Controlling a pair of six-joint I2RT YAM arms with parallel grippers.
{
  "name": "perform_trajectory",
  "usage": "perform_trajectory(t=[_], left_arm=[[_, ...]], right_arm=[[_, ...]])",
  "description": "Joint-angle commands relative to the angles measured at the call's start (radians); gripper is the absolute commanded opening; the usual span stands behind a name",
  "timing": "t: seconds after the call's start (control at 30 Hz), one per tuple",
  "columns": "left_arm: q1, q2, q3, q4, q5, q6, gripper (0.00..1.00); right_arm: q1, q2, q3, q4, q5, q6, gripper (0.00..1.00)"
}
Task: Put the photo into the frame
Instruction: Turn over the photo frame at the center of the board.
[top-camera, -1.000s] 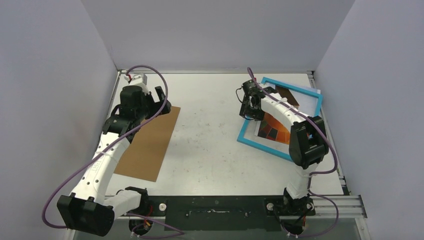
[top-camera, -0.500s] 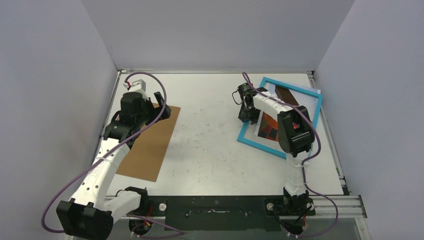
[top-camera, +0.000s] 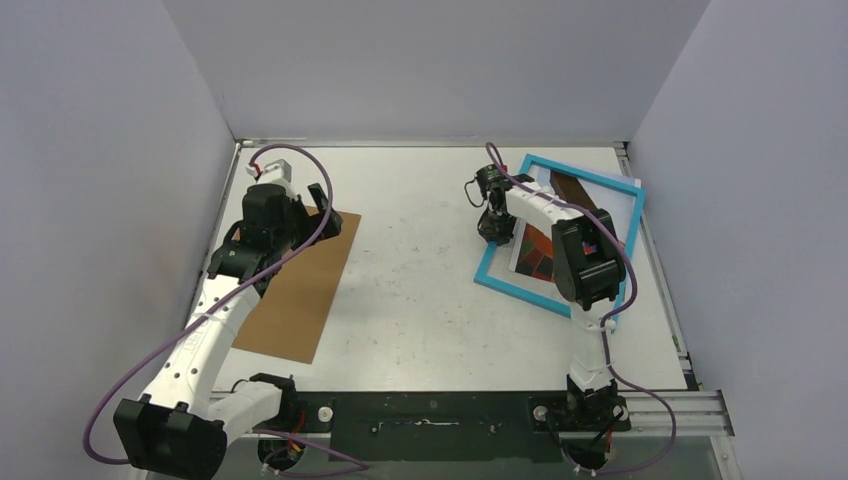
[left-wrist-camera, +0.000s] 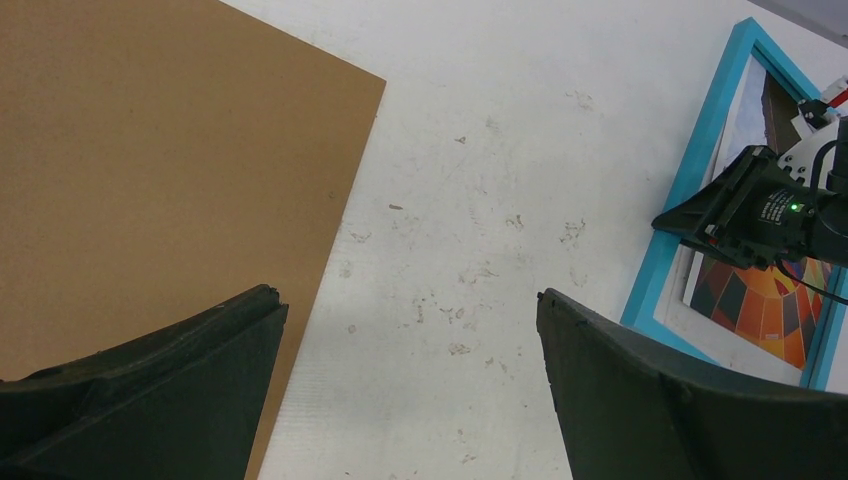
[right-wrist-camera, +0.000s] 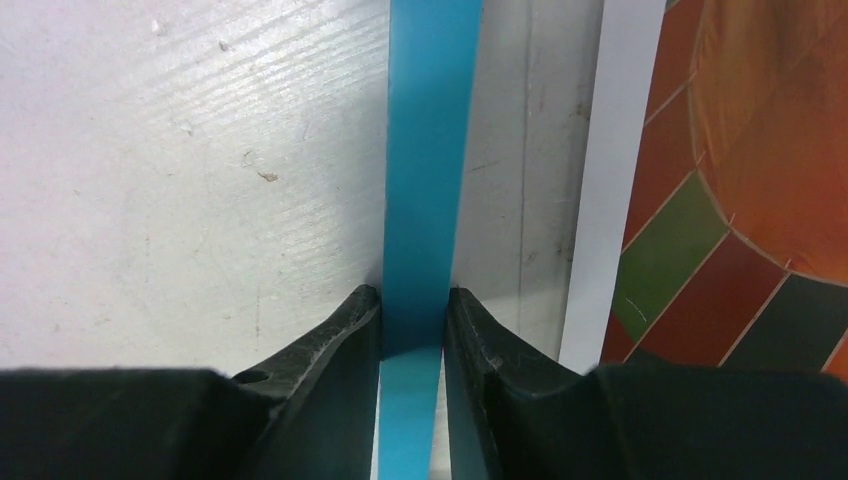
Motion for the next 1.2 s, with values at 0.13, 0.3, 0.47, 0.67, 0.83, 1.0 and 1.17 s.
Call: perform_trajectory(t=[0.13,0.3,0.47,0.67,0.83,1.0,1.17], left_arm=[[-0.004,0.030,0.058,0.060,0.037,-0.019,0.97],[-0.006,0.049,0.071,0.100,0.118,-0.035,0.97],[-0.017,0.083,0.048,0.219,0.315,-0.074,0.97],[-0.109,0.182,-0.023,0.533,0.491,-0.252,0.97],[-0.245,0.331,0.014,0.671,0.538,-0.333,0.97],[-0.308,0.495,0.083,0.812,0.712,-0.482,0.82],[-0.338,0.584,0.107,0.885,0.731,-0.544,0.80]], right_arm=[[-0.008,-0.115,-0.025,0.055,0.057,-0.004,0.05],[-0.009,-0.284,-0.047,0.055,0.074,-0.029,0.00],[-0.009,-0.444,-0.083,0.059,0.045,-0.005,0.00],[-0.004,-0.594,-0.175,0.083,0.035,0.079,0.00],[0.006,-0.679,-0.272,0.158,-0.006,0.138,0.00],[0.018,-0.728,-0.362,0.284,-0.072,0.200,0.00],[0.025,-0.751,-0.401,0.354,-0.113,0.252,0.00]])
